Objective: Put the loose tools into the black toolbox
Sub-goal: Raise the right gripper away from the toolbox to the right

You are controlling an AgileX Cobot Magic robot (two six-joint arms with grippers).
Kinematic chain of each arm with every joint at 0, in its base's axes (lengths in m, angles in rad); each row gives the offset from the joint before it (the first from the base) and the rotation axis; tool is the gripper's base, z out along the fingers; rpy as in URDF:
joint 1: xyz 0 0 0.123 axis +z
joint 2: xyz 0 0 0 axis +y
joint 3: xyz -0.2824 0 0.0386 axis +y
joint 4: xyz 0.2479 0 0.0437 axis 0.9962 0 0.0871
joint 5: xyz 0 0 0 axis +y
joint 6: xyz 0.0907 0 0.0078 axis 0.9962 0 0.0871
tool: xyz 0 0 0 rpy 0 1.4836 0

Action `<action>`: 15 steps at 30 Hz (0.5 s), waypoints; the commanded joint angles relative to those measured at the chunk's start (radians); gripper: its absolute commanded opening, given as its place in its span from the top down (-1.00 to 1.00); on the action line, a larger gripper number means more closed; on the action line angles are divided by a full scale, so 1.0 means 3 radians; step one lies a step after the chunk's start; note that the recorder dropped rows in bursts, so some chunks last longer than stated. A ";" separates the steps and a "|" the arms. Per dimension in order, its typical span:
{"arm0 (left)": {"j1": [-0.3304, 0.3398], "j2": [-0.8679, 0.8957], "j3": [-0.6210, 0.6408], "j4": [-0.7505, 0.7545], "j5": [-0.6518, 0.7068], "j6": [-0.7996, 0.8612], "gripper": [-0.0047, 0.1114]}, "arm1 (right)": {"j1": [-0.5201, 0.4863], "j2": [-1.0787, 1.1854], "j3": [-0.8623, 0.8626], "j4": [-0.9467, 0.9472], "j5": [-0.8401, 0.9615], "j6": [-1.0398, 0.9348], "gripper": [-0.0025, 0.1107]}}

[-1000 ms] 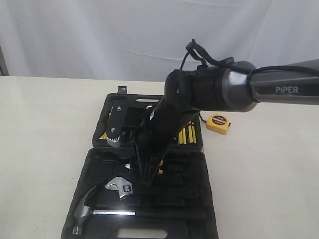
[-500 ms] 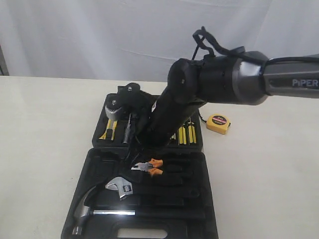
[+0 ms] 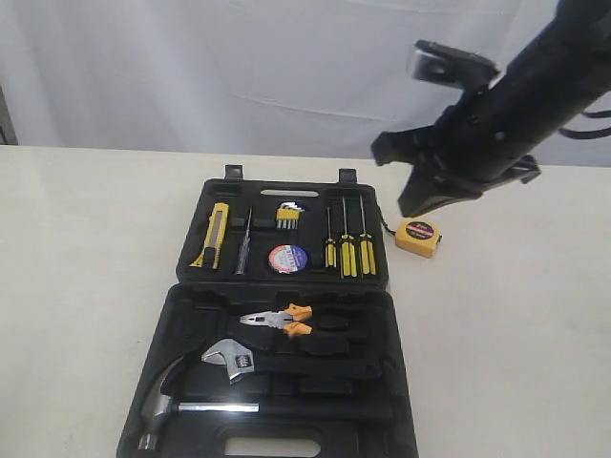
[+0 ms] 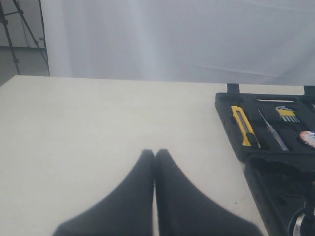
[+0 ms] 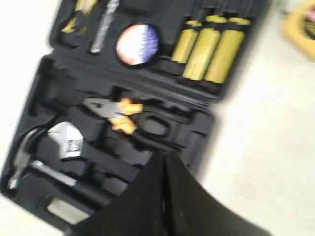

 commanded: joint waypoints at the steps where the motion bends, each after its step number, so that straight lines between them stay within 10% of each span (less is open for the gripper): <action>1: -0.0007 -0.0009 0.0007 -0.0008 -0.0002 -0.0004 0.92 | -0.0250 -0.0020 0.0015 -0.0263 0.0074 0.0251 0.96; 15: -0.0007 -0.0009 0.0007 -0.0008 -0.0002 -0.0004 0.92 | -0.0646 0.1558 -0.1957 -0.0245 0.0791 -0.0362 0.96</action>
